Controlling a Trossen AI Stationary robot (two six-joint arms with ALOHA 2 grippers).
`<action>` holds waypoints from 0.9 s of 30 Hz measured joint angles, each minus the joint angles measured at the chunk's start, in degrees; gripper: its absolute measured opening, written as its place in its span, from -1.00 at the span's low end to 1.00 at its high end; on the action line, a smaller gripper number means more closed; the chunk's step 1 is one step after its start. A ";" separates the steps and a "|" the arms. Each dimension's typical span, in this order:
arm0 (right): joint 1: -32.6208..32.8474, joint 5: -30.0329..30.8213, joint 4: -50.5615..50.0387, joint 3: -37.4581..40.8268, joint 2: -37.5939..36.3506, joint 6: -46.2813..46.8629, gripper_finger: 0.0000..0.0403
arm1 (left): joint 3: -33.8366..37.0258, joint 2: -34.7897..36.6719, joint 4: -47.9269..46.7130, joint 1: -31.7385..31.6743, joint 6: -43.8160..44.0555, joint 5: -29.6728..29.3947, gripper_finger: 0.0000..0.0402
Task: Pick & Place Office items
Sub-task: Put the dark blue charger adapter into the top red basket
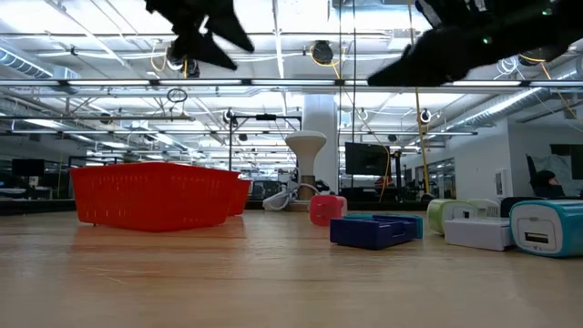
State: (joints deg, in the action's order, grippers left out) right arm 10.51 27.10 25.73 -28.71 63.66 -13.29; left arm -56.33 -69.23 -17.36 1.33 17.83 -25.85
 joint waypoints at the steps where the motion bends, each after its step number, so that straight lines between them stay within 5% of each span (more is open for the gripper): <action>1: 1.13 0.12 -2.58 0.00 -0.02 2.76 0.33 | 0.94 1.01 0.42 0.73 -0.79 -0.52 0.55; 6: 7.59 -4.07 -19.97 0.01 0.00 19.26 0.33 | 6.92 4.18 9.37 2.55 -3.28 -0.56 0.57; 12: 11.43 -9.72 -34.29 0.07 0.00 22.53 0.33 | 13.86 5.17 23.81 2.44 -4.01 1.94 0.52; 27: 8.63 -16.73 -35.57 0.04 9.01 17.65 0.31 | 15.06 3.91 25.21 0.82 -1.62 1.88 0.57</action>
State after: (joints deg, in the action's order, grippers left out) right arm 19.14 10.37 -9.84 -28.67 72.67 4.36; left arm -41.28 -65.32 7.85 2.14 16.21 -23.97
